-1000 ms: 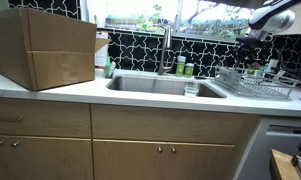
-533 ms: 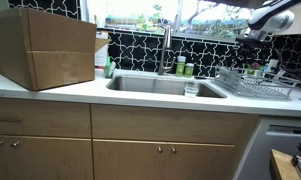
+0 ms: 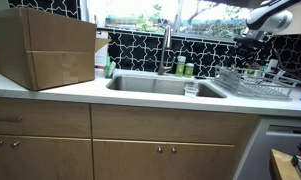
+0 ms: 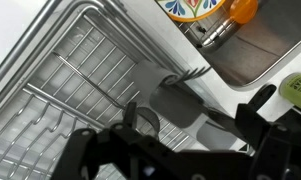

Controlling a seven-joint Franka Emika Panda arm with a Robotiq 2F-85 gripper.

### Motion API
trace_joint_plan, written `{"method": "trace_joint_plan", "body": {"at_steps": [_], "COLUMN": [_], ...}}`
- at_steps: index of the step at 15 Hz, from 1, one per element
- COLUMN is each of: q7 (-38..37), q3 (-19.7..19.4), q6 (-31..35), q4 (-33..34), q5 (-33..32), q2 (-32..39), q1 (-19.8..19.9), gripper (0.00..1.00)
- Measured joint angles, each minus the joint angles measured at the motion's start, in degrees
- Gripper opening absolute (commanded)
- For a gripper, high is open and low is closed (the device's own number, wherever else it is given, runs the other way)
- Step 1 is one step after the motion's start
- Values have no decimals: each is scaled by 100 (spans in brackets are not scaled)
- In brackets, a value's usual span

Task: Pick up the silver fork and put it in the right gray cutlery holder on the dish rack, pick up the silver fork and silver spoon together and put it in the left gray cutlery holder on the dish rack

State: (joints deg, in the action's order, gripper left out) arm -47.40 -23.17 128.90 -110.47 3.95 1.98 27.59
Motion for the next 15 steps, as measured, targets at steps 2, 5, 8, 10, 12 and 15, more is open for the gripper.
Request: {"method": "trace_joint_plan", "body": {"at_steps": [2, 5, 8, 10, 12, 15], "q7": [-116, -683, -1296, -1578, -1775, -1996], "q3": [0, 0, 0, 3, 4, 4], "q6": [-5, -6, 14, 18, 40, 245], "q4": [0, -2, -7, -20, -36, -54], "q5": [0, 0, 7, 51, 124, 149], "q2": [2, 19, 69, 96, 114, 114], "q1": [-35, -95, -134, -155, -177, -194], "gripper": [100, 100, 78, 65, 50, 26]}}
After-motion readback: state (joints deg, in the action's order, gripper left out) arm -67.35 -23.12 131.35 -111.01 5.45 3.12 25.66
